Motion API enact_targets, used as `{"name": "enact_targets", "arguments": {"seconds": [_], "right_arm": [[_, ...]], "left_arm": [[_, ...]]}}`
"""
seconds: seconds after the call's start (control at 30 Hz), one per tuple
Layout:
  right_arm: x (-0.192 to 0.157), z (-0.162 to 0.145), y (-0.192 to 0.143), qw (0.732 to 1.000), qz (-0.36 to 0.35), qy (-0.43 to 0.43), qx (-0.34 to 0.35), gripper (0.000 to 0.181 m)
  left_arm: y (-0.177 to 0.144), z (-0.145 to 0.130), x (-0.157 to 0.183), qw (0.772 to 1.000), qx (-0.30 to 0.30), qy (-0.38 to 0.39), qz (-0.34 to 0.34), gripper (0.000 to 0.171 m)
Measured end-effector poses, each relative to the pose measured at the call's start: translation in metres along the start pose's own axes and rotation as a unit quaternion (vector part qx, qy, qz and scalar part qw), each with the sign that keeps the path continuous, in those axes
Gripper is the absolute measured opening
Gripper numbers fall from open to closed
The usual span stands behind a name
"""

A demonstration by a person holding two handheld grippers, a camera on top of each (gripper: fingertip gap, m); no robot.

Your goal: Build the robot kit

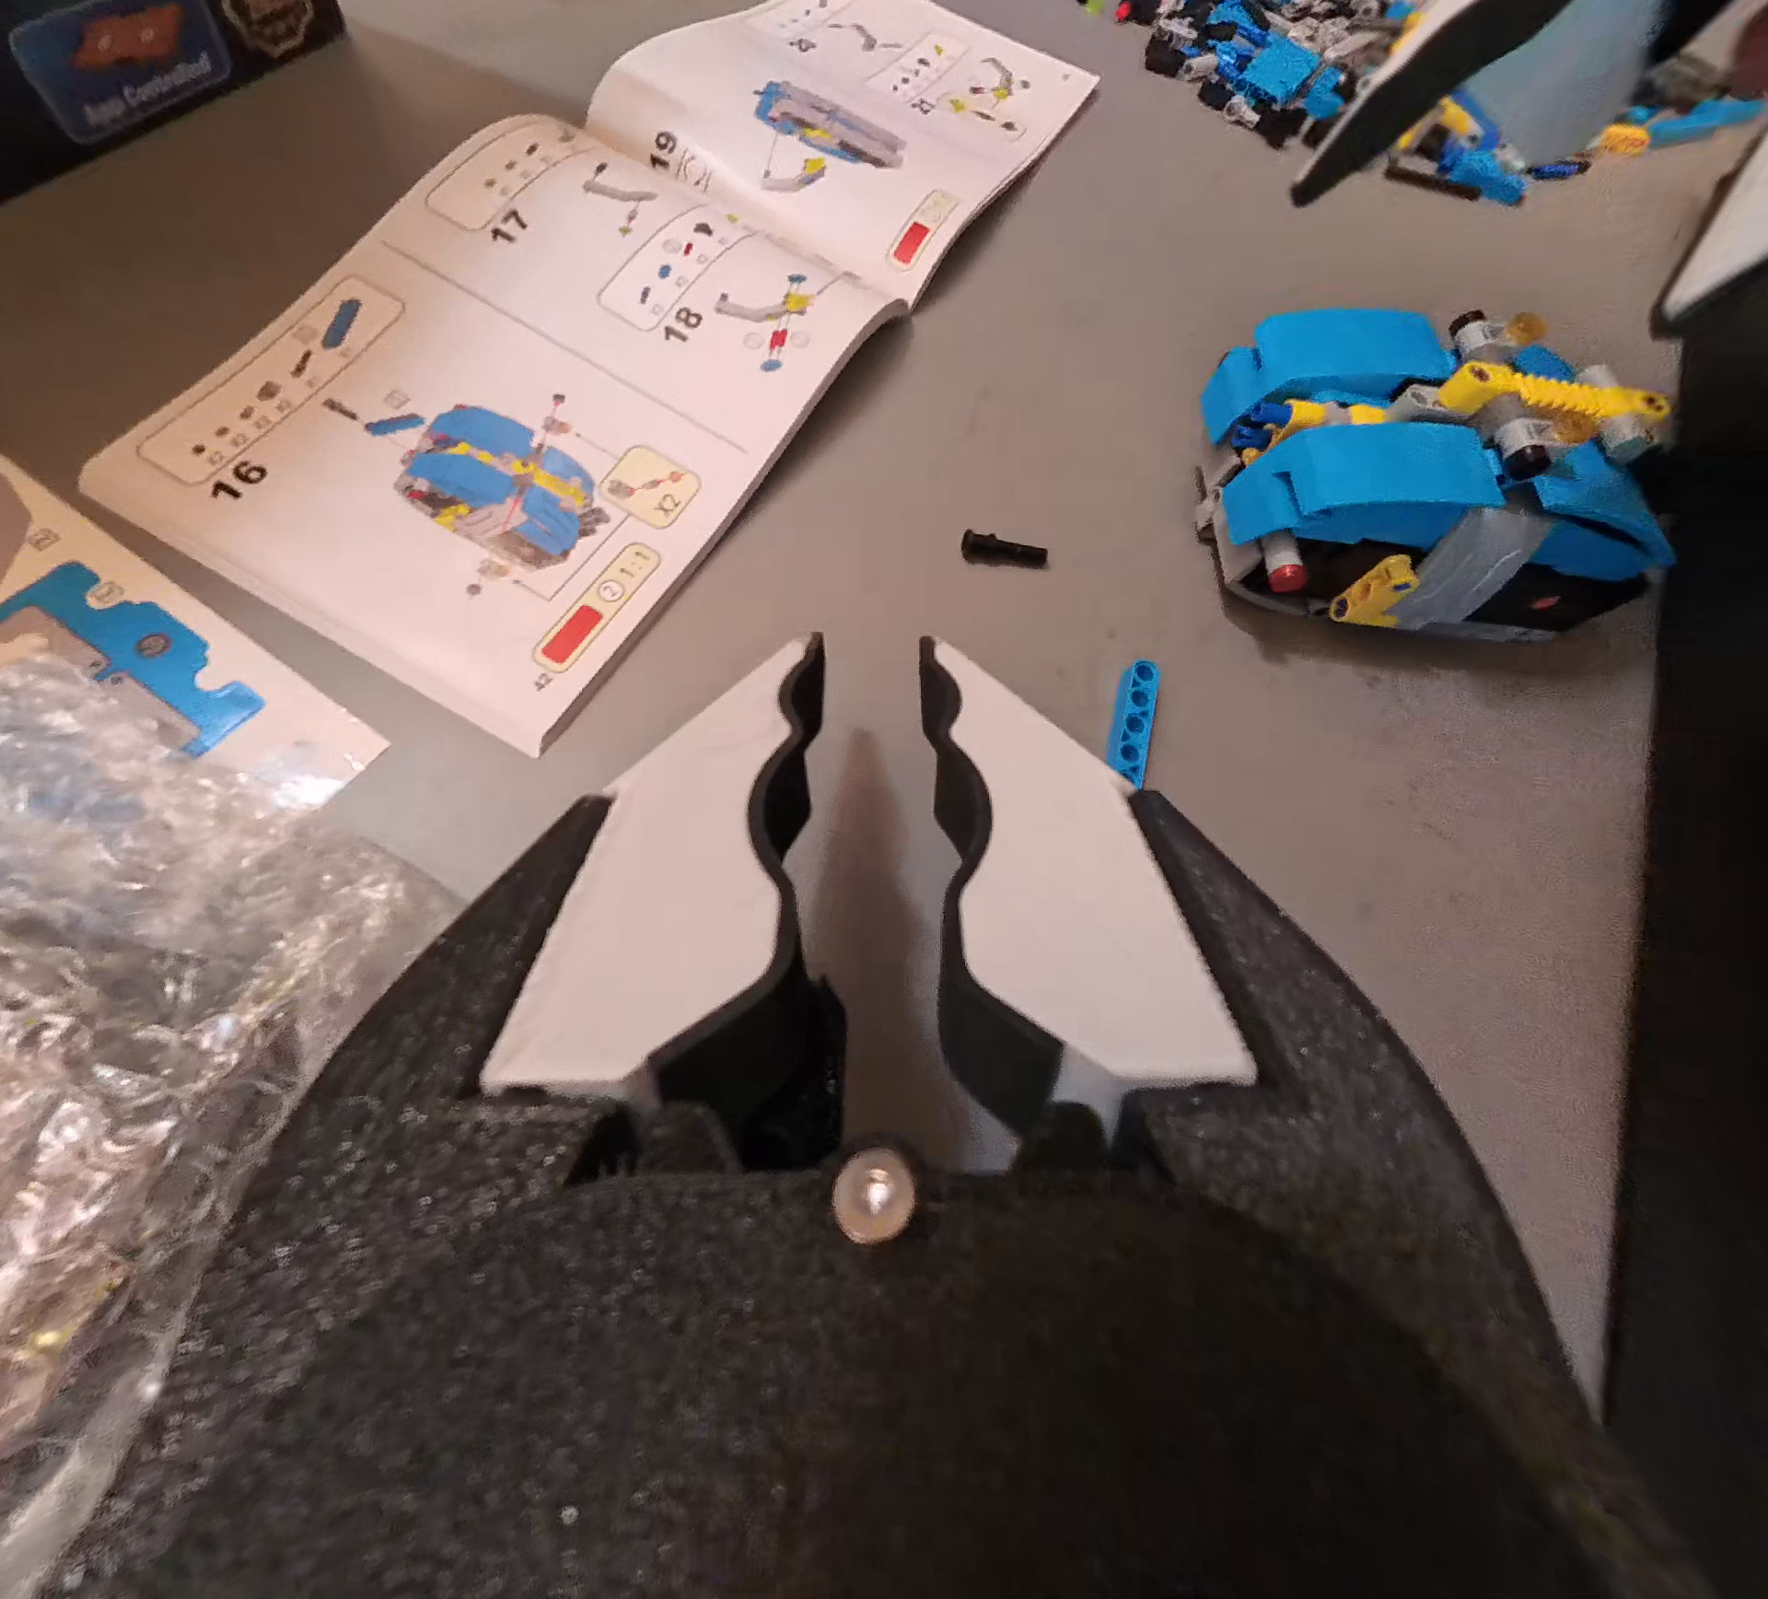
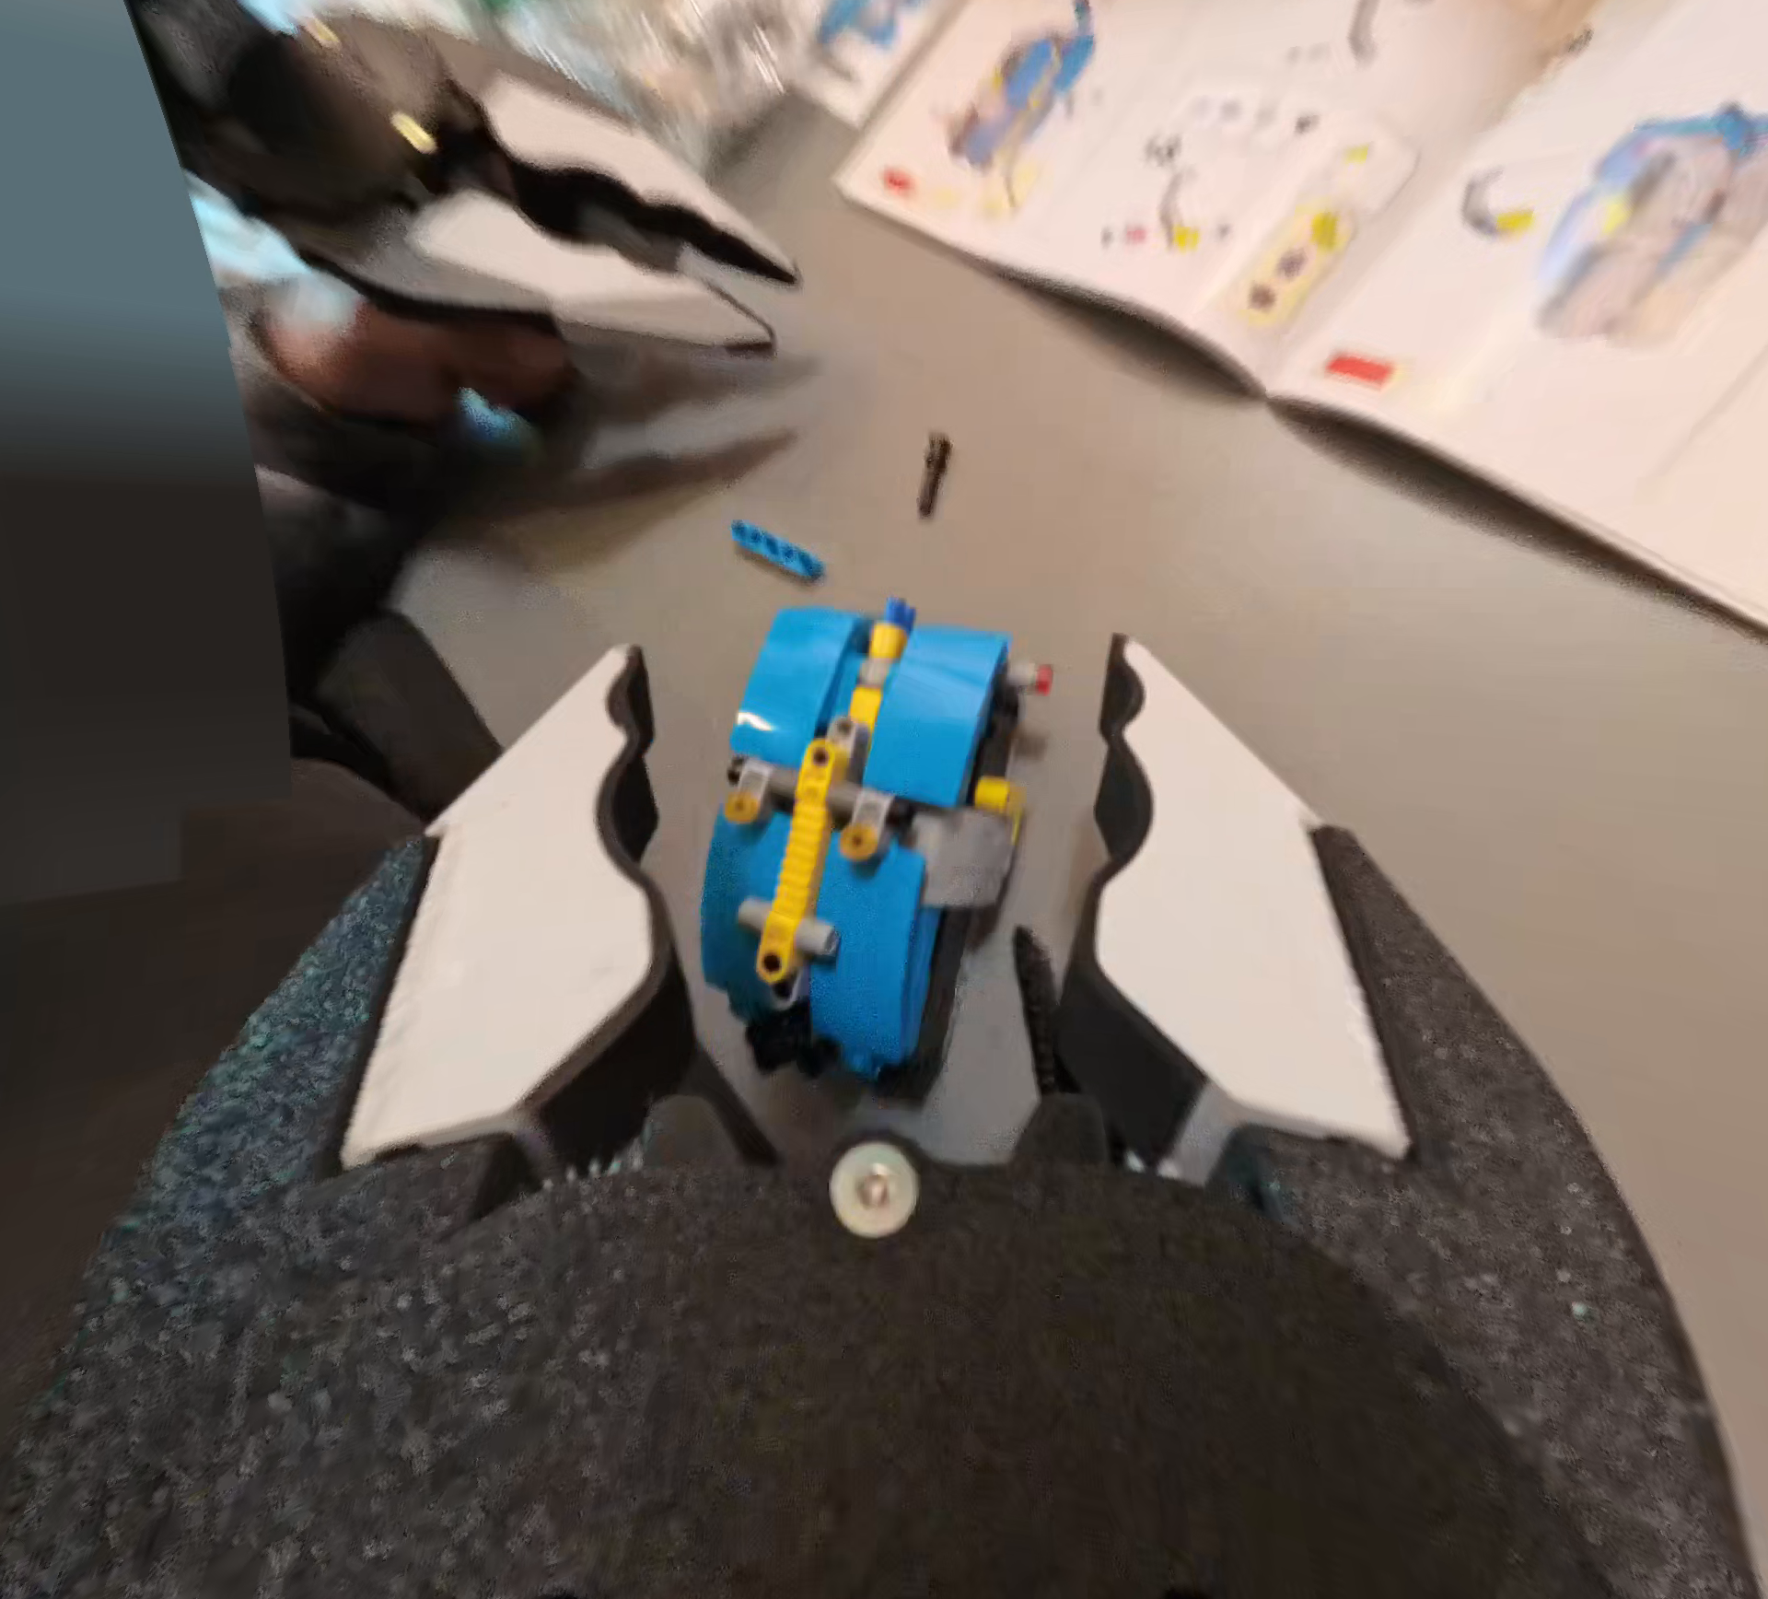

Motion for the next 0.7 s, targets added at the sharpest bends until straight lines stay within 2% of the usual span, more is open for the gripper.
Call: {"name": "enact_targets", "arguments": {"seconds": [0.07,0.2,0.3,0.33,0.4,0.47,0.53,0.63,0.7], "right_arm": [[-0.019,0.000,0.001,0.995,-0.084,-0.011,-0.057,0.094],[-0.030,0.006,0.025,0.968,-0.183,0.014,-0.174,0.097],[-0.032,0.008,0.050,0.947,-0.196,0.025,-0.253,0.096],[-0.033,0.007,0.057,0.939,-0.197,0.025,-0.280,0.085],[-0.033,0.003,0.069,0.916,-0.225,0.009,-0.333,0.077],[-0.033,0.005,0.074,0.909,-0.236,-0.003,-0.343,0.075],[-0.036,0.009,0.072,0.915,-0.243,-0.023,-0.321,0.075],[-0.048,0.020,0.058,0.948,-0.206,-0.033,-0.242,0.074],[-0.056,0.029,0.041,0.973,-0.160,-0.035,-0.166,0.074]], "left_arm": [[-0.001,0.001,0.004,1.000,0.009,0.016,0.013,0.019],[-0.005,0.003,0.006,0.999,0.038,0.022,0.031,0.019],[-0.007,0.004,0.004,0.998,0.050,0.013,0.038,0.019],[-0.008,0.004,0.003,0.998,0.052,0.011,0.039,0.019],[-0.009,0.004,0.004,0.998,0.053,0.013,0.043,0.019],[-0.009,0.004,0.007,0.997,0.055,0.023,0.048,0.019],[-0.009,0.005,0.012,0.997,0.059,0.038,0.045,0.019],[-0.007,0.006,0.022,0.997,0.069,0.046,0.007,0.019],[-0.008,0.008,0.029,0.994,0.090,0.029,-0.051,0.026]]}}
Point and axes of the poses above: each gripper's, where its closed fingertips meet, y out along the fingers, z out of its top, x = y × z across the jaws, the point moved 10 cm from there along -y, back along the fingers, and after that the axes turned 1 degree about -x, right-handed, at the moved point
